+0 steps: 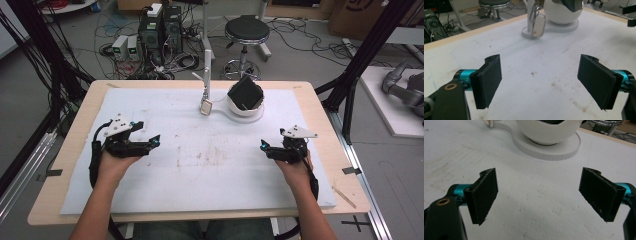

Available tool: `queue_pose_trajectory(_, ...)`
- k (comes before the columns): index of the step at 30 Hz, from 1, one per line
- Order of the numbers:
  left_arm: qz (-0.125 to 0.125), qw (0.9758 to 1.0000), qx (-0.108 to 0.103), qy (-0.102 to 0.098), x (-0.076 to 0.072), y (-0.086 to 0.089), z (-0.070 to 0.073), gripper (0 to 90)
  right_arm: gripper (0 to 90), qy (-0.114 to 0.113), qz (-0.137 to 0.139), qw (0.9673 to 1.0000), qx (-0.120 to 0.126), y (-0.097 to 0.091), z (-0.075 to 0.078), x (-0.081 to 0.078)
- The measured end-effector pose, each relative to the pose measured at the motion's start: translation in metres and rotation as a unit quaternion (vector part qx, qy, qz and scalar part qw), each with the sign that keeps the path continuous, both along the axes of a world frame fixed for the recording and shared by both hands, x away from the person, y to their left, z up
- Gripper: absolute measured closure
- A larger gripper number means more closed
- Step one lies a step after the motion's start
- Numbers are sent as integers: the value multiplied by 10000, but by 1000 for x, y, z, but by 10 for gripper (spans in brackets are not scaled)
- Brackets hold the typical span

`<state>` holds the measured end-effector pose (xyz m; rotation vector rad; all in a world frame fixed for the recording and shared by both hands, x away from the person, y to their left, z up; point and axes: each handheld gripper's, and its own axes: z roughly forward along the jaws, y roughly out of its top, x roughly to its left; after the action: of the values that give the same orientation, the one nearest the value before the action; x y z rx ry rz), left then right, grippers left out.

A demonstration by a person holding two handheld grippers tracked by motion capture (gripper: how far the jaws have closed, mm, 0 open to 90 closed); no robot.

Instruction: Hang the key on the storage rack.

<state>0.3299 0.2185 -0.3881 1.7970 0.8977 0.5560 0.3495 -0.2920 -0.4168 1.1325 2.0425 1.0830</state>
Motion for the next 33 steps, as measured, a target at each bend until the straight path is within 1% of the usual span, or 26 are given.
queue_pose_trajectory(1,44,10000,19,22,-1,5,-3,194,157,10,-3,10000,-1,0,0,0)
queue_pose_trajectory(4,216,9997,-73,60,-2,16,-10,194,157,2,-7,10000,30,-1,0,0)
queue_pose_trajectory(5,280,9995,-129,60,-3,17,-10,192,157,16,-7,10000,36,-1,0,0)
queue_pose_trajectory(7,305,9994,-179,40,-2,18,-10,190,157,18,13,10000,26,0,-1,1)
queue_pose_trajectory(10,268,9996,-126,22,-1,15,-11,190,157,12,34,10000,8,1,-1,1)
queue_pose_trajectory(15,208,9997,-115,31,-1,10,-13,190,157,5,22,10000,15,0,0,0)
queue_pose_trajectory(22,234,9996,-152,37,-1,11,-14,190,157,17,25,10000,-4,1,-1,1)
queue_pose_trajectory(27,202,9997,-115,46,0,11,-14,190,157,21,24,10000,-8,1,-1,1)
queue_pose_trajectory(33,190,9997,-120,51,0,10,-14,190,157,34,40,10000,-27,1,-1,1)
